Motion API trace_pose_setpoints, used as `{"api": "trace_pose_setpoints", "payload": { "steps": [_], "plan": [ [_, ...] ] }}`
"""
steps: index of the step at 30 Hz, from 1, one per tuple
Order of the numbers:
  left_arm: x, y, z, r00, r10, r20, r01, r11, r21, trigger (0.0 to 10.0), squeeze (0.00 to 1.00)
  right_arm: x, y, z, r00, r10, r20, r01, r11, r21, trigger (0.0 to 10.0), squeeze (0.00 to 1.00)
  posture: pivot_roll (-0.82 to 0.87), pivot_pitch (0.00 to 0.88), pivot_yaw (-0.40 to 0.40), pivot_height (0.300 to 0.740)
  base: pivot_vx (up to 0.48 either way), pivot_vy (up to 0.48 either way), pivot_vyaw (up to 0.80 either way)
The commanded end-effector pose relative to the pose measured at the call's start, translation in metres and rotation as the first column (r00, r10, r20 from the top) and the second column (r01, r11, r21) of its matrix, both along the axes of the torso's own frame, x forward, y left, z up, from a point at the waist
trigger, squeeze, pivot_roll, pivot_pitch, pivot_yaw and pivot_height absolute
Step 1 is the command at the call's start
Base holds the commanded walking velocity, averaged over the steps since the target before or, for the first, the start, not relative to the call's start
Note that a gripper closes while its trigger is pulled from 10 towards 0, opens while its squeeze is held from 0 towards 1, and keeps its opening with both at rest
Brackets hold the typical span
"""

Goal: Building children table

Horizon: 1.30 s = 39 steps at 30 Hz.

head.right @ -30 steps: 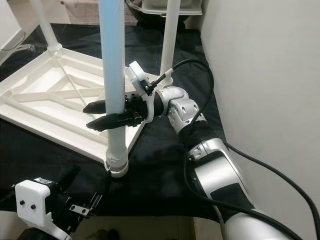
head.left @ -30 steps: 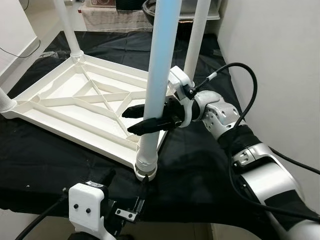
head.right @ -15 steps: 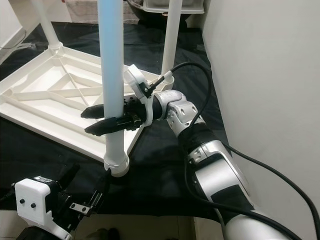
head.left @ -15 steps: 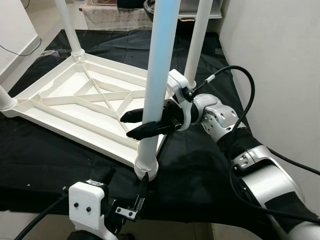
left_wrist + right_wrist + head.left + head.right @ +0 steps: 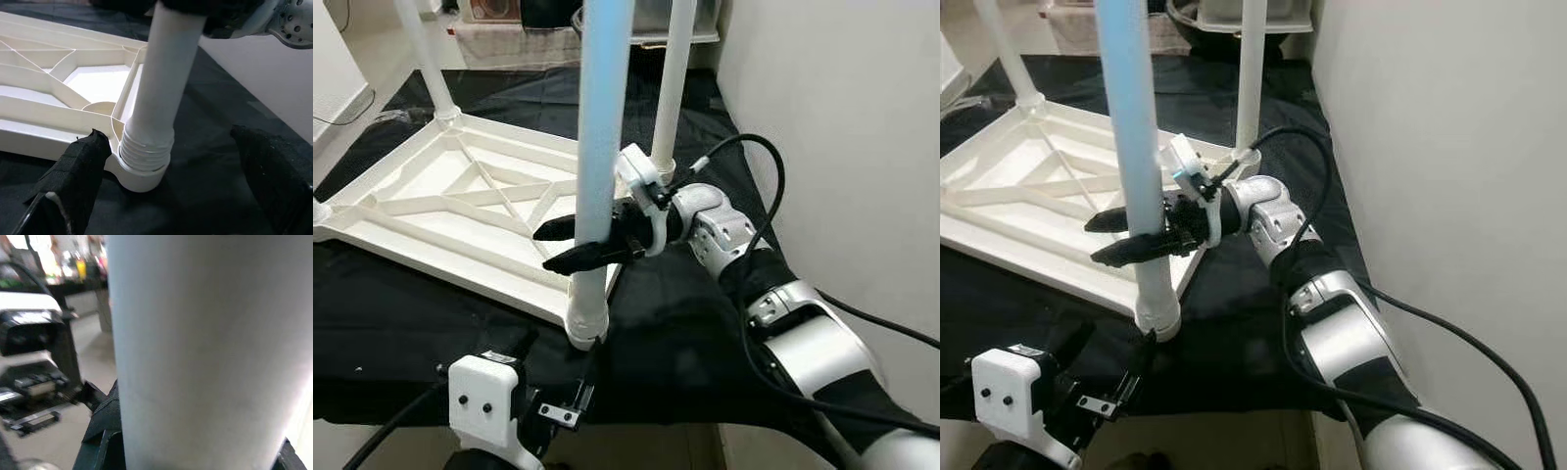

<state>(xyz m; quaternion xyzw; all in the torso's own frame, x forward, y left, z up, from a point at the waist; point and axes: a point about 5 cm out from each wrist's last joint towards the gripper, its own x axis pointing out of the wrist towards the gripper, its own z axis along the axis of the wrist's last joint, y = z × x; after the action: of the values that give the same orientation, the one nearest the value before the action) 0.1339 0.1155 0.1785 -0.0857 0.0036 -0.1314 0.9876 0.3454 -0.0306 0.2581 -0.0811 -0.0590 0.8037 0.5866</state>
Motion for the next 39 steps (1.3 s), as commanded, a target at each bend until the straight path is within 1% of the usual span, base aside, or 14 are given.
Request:
{"api": "trace_pose_setpoints", "payload": {
  "steps": [1, 6, 10, 11, 14, 17, 24, 26, 27, 32, 35, 36, 38, 39],
  "plan": [
    [0.000, 0.000, -0.003, 1.000, 0.001, -0.014, -0.001, 1.000, 0.018, 10.0, 0.00, 0.011, -0.012, -0.022, 0.980, -0.173, 0.096, 0.185, 0.972, -0.142, 10.0, 0.00, 0.11, 0.230, -0.042, 0.740, 0.000, 0.000, 0.00],
    [0.002, 0.001, -0.002, 1.000, 0.008, 0.000, -0.008, 1.000, 0.023, 10.0, 0.00, 0.029, -0.009, -0.017, 0.877, -0.459, 0.145, 0.473, 0.877, -0.084, 10.0, 0.00, 0.11, 0.228, -0.040, 0.740, 0.000, 0.000, 0.00],
    [0.003, 0.001, -0.002, 1.000, 0.009, 0.001, -0.009, 1.000, 0.022, 10.0, 0.00, 0.033, -0.008, -0.017, 0.845, -0.517, 0.135, 0.530, 0.844, -0.085, 10.0, 0.00, 0.11, 0.228, -0.040, 0.740, 0.000, 0.000, 0.00],
    [0.003, 0.001, -0.003, 1.000, 0.011, 0.003, -0.011, 1.000, 0.024, 10.0, 0.00, 0.041, -0.006, -0.018, 0.760, -0.643, 0.096, 0.650, 0.756, -0.082, 10.0, 0.00, 0.10, 0.227, -0.041, 0.740, 0.000, 0.000, 0.00],
    [0.004, 0.001, -0.003, 1.000, 0.014, 0.004, -0.014, 1.000, 0.025, 10.0, 0.00, 0.045, -0.005, -0.020, 0.707, -0.704, 0.063, 0.707, 0.703, -0.084, 10.0, 0.00, 0.10, 0.227, -0.041, 0.740, 0.000, 0.000, 0.00],
    [0.005, 0.002, -0.003, 1.000, 0.023, 0.008, -0.023, 0.999, 0.029, 10.0, 0.00, 0.053, -0.007, -0.027, 0.564, -0.826, -0.001, 0.820, 0.561, -0.113, 10.0, 0.00, 0.10, 0.222, -0.044, 0.740, 0.000, 0.000, 0.00],
    [0.005, 0.003, -0.003, 0.999, 0.031, 0.010, -0.032, 0.999, 0.034, 10.0, 0.00, 0.060, -0.014, -0.030, 0.425, -0.905, -0.036, 0.898, 0.426, -0.107, 10.0, 0.00, 0.10, 0.215, -0.047, 0.740, 0.000, 0.000, 0.00],
    [0.005, 0.003, -0.003, 0.999, 0.038, 0.010, -0.038, 0.999, 0.035, 10.0, 0.00, 0.064, -0.019, -0.030, 0.325, -0.944, -0.064, 0.941, 0.329, -0.080, 10.0, 0.00, 0.10, 0.215, -0.048, 0.740, 0.000, 0.000, 0.00],
    [0.005, 0.003, -0.003, 0.999, 0.038, 0.010, -0.038, 0.999, 0.035, 10.0, 0.00, 0.064, -0.019, -0.030, 0.325, -0.944, -0.064, 0.941, 0.329, -0.080, 10.0, 0.00, 0.10, 0.215, -0.048, 0.740, 0.000, 0.000, 0.00],
    [0.004, 0.003, -0.004, 0.999, 0.041, 0.008, -0.042, 0.998, 0.037, 10.0, 0.00, 0.070, -0.029, -0.032, 0.102, -0.980, -0.173, 0.987, 0.121, -0.105, 10.0, 0.00, 0.10, 0.217, -0.047, 0.740, 0.000, 0.000, 0.00],
    [0.004, 0.003, -0.004, 0.999, 0.042, 0.007, -0.043, 0.998, 0.039, 10.0, 0.00, 0.071, -0.032, -0.033, 0.054, -0.982, -0.179, 0.991, 0.075, -0.113, 10.0, 0.00, 0.10, 0.217, -0.046, 0.740, 0.000, 0.000, 0.00],
    [0.003, 0.003, -0.005, 0.999, 0.045, 0.007, -0.045, 0.998, 0.040, 10.0, 0.00, 0.072, -0.036, -0.034, -0.026, -0.983, -0.181, 0.993, -0.005, -0.117, 10.0, 0.00, 0.10, 0.217, -0.048, 0.740, 0.000, 0.000, 0.00],
    [0.003, 0.003, -0.005, 0.999, 0.045, 0.007, -0.045, 0.998, 0.040, 10.0, 0.00, 0.072, -0.036, -0.034, -0.026, -0.983, -0.181, 0.993, -0.005, -0.117, 10.0, 0.00, 0.10, 0.217, -0.048, 0.740, 0.000, 0.000, 0.00],
    [0.003, 0.003, -0.005, 0.999, 0.045, 0.005, -0.045, 0.998, 0.040, 10.0, 0.00, 0.073, -0.040, -0.035, -0.084, -0.977, -0.194, 0.991, -0.061, -0.120, 10.0, 0.00, 0.10, 0.216, -0.047, 0.740, 0.000, 0.000, 0.00]
  ]
}}
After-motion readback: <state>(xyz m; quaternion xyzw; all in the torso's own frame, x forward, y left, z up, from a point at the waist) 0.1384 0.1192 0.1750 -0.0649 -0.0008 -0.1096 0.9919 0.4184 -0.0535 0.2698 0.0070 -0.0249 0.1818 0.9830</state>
